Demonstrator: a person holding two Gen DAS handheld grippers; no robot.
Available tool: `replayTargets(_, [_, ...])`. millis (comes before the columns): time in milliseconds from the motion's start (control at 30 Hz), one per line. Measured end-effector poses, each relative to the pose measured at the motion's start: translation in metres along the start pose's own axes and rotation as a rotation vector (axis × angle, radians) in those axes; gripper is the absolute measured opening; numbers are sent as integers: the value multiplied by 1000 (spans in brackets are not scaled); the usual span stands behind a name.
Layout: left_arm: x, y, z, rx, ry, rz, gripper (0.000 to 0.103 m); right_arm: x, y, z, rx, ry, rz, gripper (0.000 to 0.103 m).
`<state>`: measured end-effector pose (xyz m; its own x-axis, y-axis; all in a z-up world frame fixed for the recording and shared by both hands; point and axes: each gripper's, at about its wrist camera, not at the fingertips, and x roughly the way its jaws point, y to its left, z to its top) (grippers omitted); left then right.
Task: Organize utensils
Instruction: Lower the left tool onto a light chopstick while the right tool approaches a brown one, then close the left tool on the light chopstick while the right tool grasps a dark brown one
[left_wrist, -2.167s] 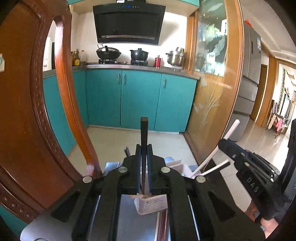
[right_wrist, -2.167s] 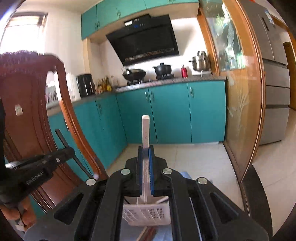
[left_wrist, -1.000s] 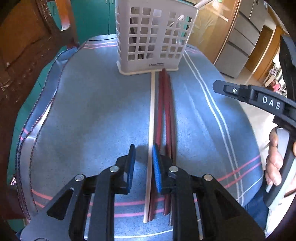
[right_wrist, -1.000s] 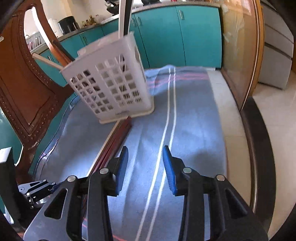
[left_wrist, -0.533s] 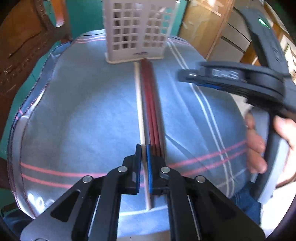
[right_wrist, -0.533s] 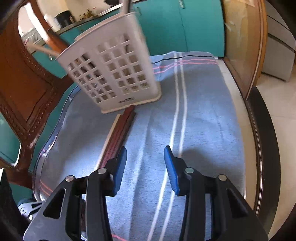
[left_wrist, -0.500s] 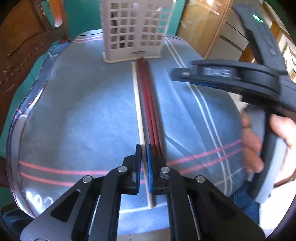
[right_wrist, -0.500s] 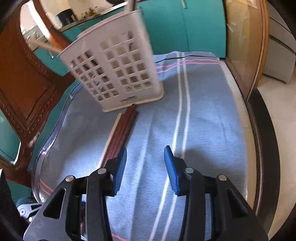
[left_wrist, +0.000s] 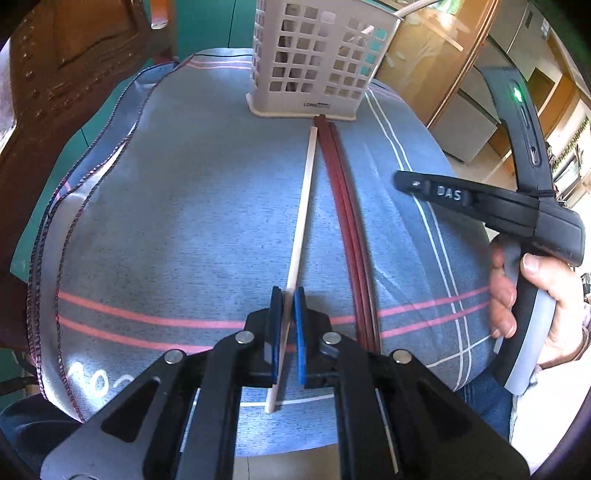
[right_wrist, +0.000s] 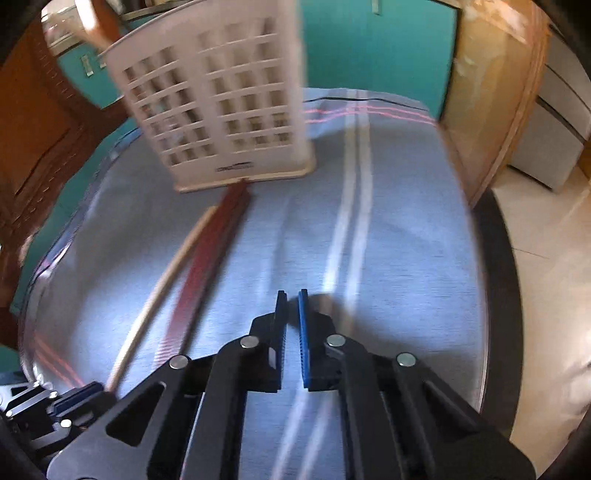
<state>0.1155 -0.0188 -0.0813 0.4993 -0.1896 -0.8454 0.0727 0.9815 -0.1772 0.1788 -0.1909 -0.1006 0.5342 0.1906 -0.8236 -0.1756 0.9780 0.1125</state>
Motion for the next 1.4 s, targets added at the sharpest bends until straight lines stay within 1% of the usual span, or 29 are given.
replayTargets(33, [0,0,-1,-4,-2,-2,8,-1,-4,0,11,-5,4,8])
replayTargets(67, [-2,1,-4,-6,-4,-2,8,-3,-7,0,25,-10,34,9])
replayTargets(133, [-2,1,-4,-10,-5,-5,10,-7,-5,0,24,-26,111,15])
replayTargets(167, [-3,1,-5,-10,-5,-6,10,-11,0,-1,6,-40,154,24])
replayTargets(200, [-6,2,-7,-12,-5,-8,12,-13,5,-1,-12,-49,175,36])
replayTargets(233, [-6,3,-7,-15,-5,-12,15,-15,13,-3,-40,-58,196,39])
replayTargets(267, [-7,2,-7,-18,-6,-14,16,-15,20,-3,-58,-60,202,40])
replayTargets(333, [-8,1,-8,-21,-9,-12,24,-10,37,-4,-104,-47,187,40])
replayTargets(367, [-9,1,-8,-19,-10,-8,25,-4,43,-6,-130,-26,155,40])
replayTargets(400, [-10,1,-8,-18,-10,-6,25,2,49,-6,-149,-7,127,40])
replayTargets(433, [-10,1,-8,-19,-10,-3,25,2,51,-6,-151,-19,126,40])
replayTargets(467, [-11,2,-8,-20,-10,-3,25,1,50,-5,-152,-10,120,39])
replayTargets(533, [-12,4,-8,-21,-11,-3,25,-2,43,-3,-136,-2,97,38])
replayTargets(633, [-13,3,-8,-19,-14,-2,25,-5,27,-1,-92,21,97,38])
replayTargets(767, [-11,-1,-7,-11,-19,15,25,-10,20,-1,-91,12,39,38])
replayTargets(800, [-11,-2,-7,-8,-20,20,25,-10,18,-1,-91,10,38,38])
replayTargets(900, [-10,-3,-7,-1,-22,31,25,-8,22,-3,-96,5,31,40])
replayTargets(1033, [-9,-7,-7,17,-22,55,25,-2,31,-6,-142,-13,-19,40])
replayTargets(1200, [-8,-9,-7,22,-25,63,25,1,37,-6,-175,-11,-23,40])
replayTargets(1233, [-8,-9,-7,22,-25,64,25,1,38,-6,-180,-8,-20,38])
replayTargets(1300, [-9,-7,-7,25,-26,63,25,-2,39,-5,-207,7,9,21])
replayTargets(1400, [-10,-5,-9,27,-26,59,25,-5,34,-6,-231,40,24,19])
